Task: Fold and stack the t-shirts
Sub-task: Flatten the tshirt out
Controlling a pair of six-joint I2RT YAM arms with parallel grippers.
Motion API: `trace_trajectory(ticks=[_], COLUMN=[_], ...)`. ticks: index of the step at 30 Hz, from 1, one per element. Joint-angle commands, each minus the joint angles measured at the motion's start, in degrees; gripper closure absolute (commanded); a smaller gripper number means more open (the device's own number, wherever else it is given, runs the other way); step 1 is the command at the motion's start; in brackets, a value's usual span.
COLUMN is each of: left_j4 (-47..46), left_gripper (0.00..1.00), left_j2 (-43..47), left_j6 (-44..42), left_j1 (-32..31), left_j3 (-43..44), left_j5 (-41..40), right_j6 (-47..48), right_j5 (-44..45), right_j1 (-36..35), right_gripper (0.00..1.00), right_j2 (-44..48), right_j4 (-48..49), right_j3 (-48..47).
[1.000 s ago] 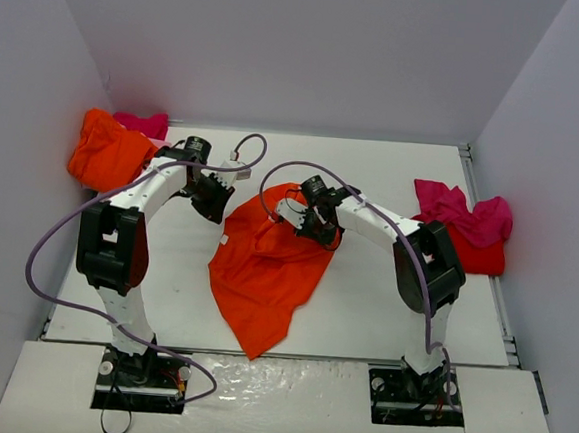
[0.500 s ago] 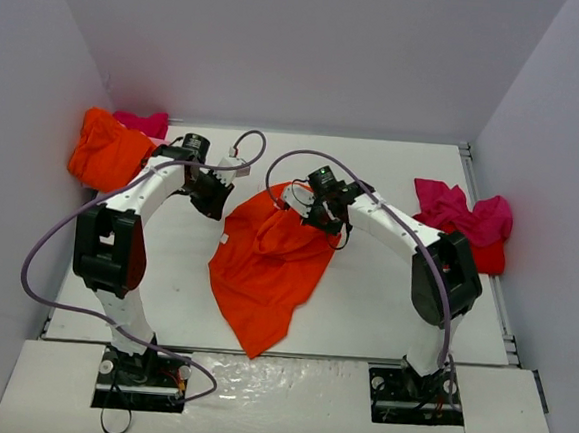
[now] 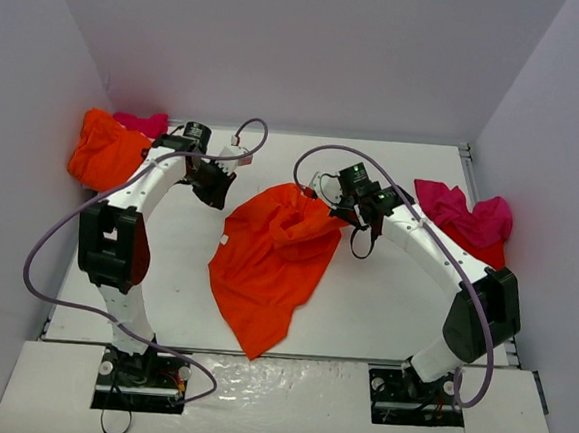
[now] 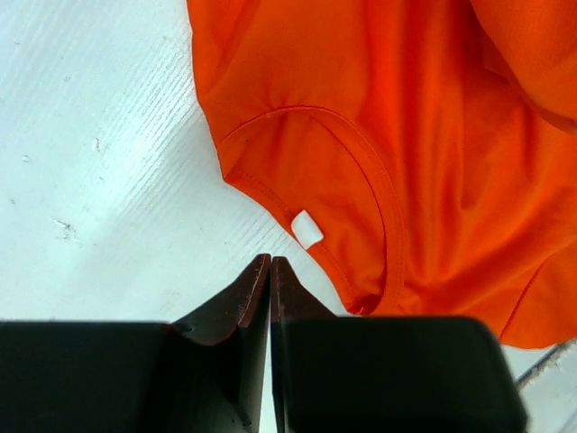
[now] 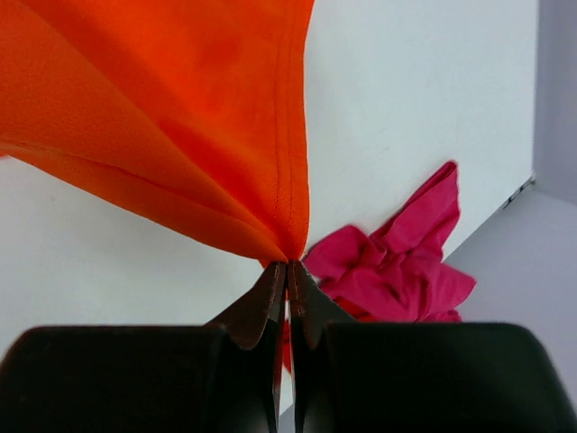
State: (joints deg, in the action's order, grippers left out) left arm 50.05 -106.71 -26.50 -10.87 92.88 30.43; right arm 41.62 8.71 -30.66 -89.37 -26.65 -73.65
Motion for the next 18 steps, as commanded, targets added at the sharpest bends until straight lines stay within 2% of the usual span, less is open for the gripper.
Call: trace_trajectory(ticks=[1, 5, 11, 14, 18], left_j4=[5.56, 12.81, 21.06, 20.62, 18.43], left_gripper=[0.97, 0.89, 0.86, 0.86, 0.86], left_j2=[-5.31, -15.1, -31.51, -35.45, -37.15], left_j6=[-1.97, -3.03, -1.46, -0.54, 0.24], left_j1=[-1.6, -2.59, -2.89, -3.6, -4.75], left_j3=[11.95, 26.08, 48.7, 53.74, 54.32], left_j5=[0.73, 3.16, 9.75, 10.63, 12.39], right_j6=[0.57, -0.28, -2.82, -3.54, -4.27], right_j5=[5.26, 5.68, 4.43, 4.79, 4.56], right_j1=[2.44, 3.61, 3.4, 3.31, 3.21], right_gripper=[1.0, 1.0, 1.0, 1.0, 1.0], right_j2=[5.47, 7.97, 9.5, 9.86, 10.33], right_j4=[-3.0, -5.44, -7.15, -7.85, -8.44], right_j3=[4.28, 5.58, 6.11, 6.71, 7.4])
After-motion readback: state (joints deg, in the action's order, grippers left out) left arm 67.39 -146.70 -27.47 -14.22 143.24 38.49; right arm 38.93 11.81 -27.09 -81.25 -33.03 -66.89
